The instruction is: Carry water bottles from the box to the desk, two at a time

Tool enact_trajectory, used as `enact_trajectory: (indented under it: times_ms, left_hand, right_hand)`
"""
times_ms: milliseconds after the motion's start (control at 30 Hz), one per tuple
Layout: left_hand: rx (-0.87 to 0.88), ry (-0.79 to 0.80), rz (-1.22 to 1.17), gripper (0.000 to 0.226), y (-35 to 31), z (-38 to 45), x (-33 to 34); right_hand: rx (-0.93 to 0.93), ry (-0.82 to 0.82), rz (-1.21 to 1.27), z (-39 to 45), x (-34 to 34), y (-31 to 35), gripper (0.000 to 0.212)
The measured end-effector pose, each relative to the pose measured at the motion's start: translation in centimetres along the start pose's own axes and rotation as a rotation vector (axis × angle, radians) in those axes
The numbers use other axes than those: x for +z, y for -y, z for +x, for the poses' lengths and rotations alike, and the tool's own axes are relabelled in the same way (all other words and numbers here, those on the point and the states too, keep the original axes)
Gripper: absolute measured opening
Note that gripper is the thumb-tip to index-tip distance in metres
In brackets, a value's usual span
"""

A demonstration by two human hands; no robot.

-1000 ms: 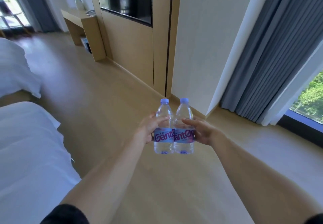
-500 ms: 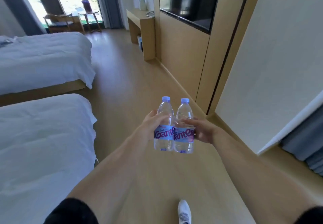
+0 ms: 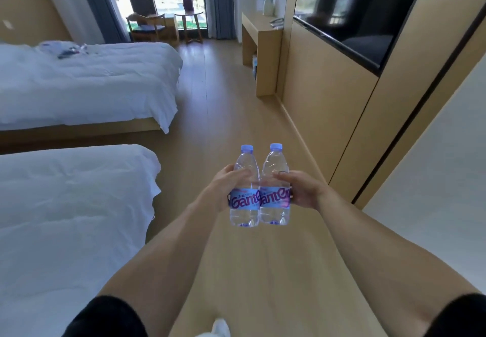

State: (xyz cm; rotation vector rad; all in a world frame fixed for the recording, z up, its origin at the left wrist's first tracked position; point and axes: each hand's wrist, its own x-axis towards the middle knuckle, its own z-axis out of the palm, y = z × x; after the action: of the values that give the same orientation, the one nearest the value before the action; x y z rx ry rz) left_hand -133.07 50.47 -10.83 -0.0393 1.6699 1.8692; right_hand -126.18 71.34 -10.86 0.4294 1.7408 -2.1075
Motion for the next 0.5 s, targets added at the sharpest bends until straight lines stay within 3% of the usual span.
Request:
enact_trajectory:
  times_ms: [500]
  left_hand:
    - [-0.019,0.027,-0.034,0.05,-12.4,27.5,-6.3]
  right_hand:
    - [0.035,-0.067,0.053,26.4,-5.2,13.5,0.04]
